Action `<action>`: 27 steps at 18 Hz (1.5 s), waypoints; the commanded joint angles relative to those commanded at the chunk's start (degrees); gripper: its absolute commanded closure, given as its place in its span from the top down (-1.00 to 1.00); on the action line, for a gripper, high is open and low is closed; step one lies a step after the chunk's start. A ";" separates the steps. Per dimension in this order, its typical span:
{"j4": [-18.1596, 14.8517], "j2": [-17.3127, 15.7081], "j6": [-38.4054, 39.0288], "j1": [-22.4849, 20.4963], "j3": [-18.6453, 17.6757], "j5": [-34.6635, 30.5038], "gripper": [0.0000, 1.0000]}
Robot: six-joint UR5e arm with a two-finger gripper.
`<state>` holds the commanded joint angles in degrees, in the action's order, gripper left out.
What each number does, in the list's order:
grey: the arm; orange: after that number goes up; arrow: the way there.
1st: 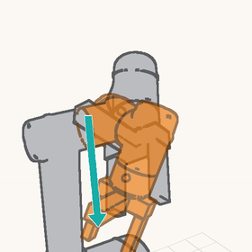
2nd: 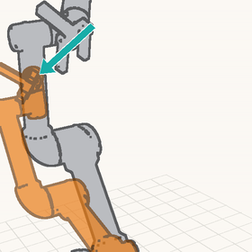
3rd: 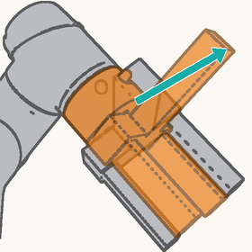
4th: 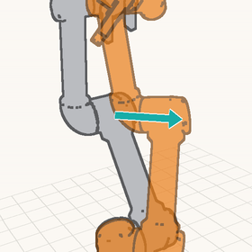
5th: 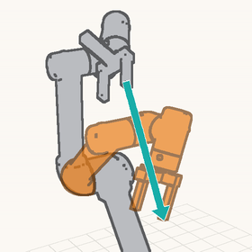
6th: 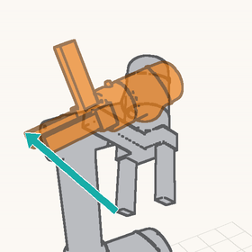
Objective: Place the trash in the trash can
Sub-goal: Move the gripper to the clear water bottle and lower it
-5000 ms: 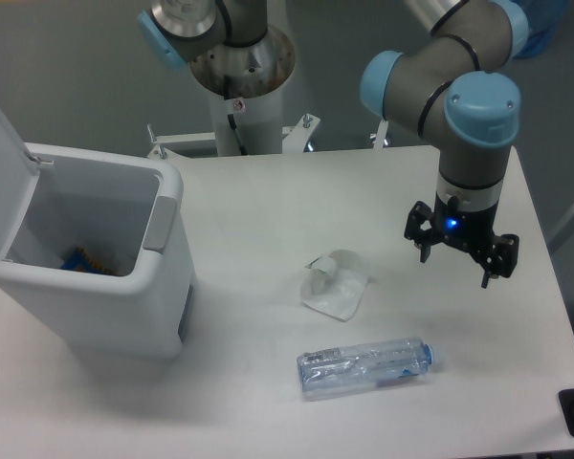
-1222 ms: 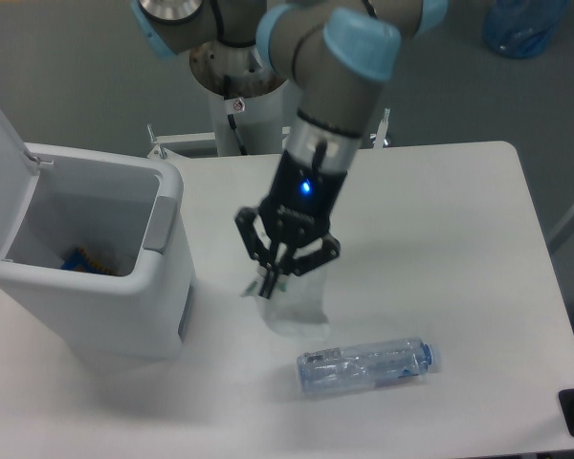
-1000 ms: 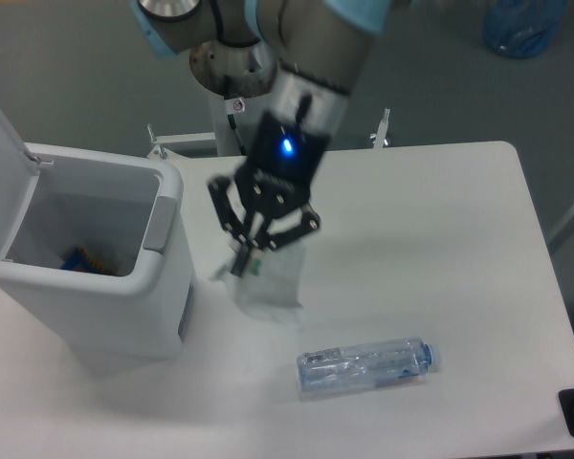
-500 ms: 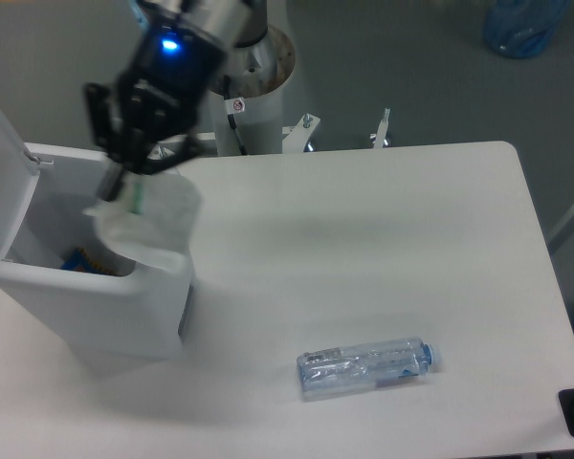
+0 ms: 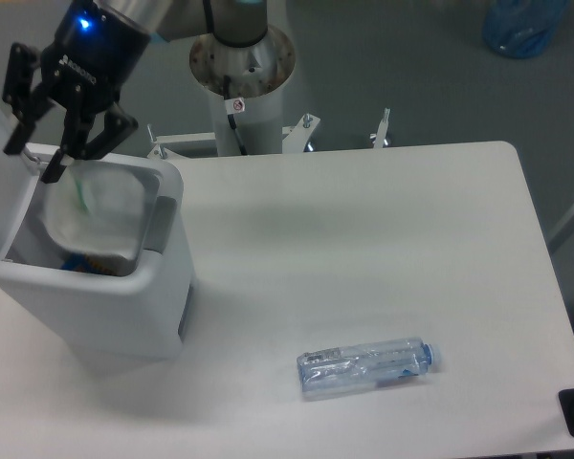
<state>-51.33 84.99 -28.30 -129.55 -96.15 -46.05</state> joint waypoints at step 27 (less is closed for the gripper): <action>5.36 29.88 -38.58 -14.77 3.87 -27.33 1.00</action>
<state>-45.97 114.87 -66.88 -144.32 -92.29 -73.39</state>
